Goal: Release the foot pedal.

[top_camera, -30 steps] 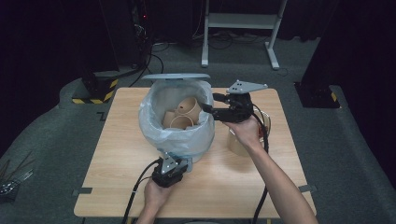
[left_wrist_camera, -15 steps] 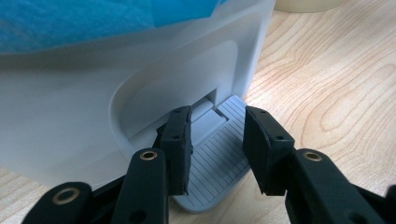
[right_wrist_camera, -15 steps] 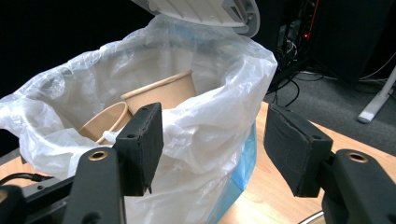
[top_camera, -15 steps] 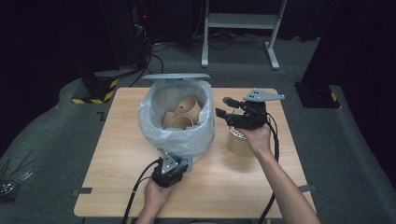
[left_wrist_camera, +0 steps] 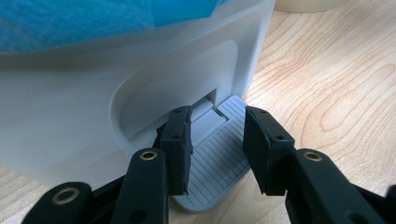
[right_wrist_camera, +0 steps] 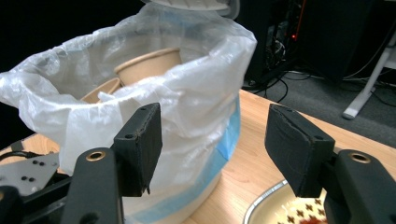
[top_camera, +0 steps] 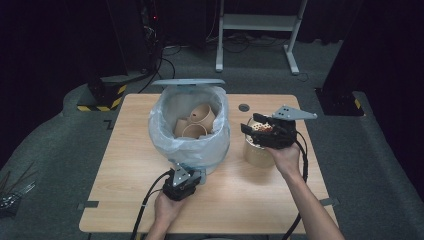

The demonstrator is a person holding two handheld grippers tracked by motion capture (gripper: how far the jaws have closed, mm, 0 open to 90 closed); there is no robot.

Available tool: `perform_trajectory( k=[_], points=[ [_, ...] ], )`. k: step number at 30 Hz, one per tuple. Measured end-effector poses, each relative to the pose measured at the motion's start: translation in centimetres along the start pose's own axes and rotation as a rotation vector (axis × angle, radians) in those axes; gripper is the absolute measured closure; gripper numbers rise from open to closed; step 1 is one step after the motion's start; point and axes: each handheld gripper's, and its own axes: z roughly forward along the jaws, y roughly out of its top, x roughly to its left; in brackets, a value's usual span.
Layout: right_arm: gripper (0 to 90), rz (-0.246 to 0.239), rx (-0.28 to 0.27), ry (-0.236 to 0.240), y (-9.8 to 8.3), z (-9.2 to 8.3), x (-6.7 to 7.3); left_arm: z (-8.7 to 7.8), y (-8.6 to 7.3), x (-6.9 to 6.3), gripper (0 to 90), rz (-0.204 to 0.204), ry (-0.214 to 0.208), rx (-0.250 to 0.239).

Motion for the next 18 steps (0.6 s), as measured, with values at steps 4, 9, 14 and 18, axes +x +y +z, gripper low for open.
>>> perform_trajectory(
  k=[4, 9, 14, 18],
  points=[
    [37.0, -0.005, -0.004, -0.031, -0.7, -0.7, -0.3, 0.0, 0.0, 0.0, 61.8, 0.005, 0.002, 0.003],
    [37.4, -0.008, -0.014, -0.079, -2.2, -1.9, -0.7, 0.0, 0.0, 0.0, 61.8, 0.005, 0.001, 0.003],
    [37.4, -0.001, -0.018, -0.085, -3.5, -2.9, -1.0, 0.0, 0.0, 0.0, 61.7, 0.000, 0.002, 0.000],
    [37.3, 0.019, -0.011, -0.088, -4.7, -3.5, -1.4, 0.0, 0.0, 0.0, 61.7, 0.004, 0.001, 0.003]
  ],
)
